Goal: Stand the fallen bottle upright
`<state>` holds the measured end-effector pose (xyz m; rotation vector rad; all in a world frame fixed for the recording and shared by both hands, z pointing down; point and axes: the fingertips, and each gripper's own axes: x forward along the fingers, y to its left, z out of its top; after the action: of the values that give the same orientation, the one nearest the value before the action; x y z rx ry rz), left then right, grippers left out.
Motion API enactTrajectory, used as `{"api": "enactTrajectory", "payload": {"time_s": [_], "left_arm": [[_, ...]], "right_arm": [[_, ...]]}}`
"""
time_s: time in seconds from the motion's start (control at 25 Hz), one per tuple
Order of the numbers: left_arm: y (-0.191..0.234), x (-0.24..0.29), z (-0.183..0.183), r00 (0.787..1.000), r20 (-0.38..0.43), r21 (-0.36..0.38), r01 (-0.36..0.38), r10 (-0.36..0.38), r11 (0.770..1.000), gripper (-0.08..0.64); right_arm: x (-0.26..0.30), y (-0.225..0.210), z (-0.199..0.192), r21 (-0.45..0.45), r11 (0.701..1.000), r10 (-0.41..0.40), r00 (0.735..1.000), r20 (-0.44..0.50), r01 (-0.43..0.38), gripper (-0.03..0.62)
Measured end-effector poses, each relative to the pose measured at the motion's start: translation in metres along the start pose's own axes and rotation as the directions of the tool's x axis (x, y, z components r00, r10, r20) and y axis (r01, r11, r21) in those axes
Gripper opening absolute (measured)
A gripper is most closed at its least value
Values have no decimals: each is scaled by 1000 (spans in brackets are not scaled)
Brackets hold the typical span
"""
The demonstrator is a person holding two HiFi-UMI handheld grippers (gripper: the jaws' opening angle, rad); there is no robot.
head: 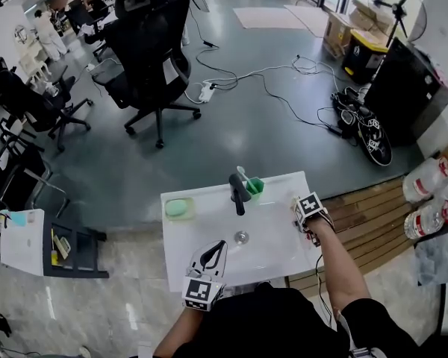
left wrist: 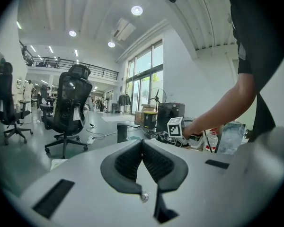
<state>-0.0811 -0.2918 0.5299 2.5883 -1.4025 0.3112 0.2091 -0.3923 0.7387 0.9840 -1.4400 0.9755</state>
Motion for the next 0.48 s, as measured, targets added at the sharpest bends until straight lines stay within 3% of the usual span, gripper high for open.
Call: {"api": "enactTrajectory", "payload": {"time_s": [0.32,0.48], "left_arm": [[0,6,0,1000,2,-11,1,-1,1000,17],[4,4,2,1000,4,-7,-9,9,1000,17]], "right_arm": [[0,-2,0,-39,999,27,998,-49,-29,316],[-1,-2,1,-46,999,19,1000,-1,-19,307]]}}
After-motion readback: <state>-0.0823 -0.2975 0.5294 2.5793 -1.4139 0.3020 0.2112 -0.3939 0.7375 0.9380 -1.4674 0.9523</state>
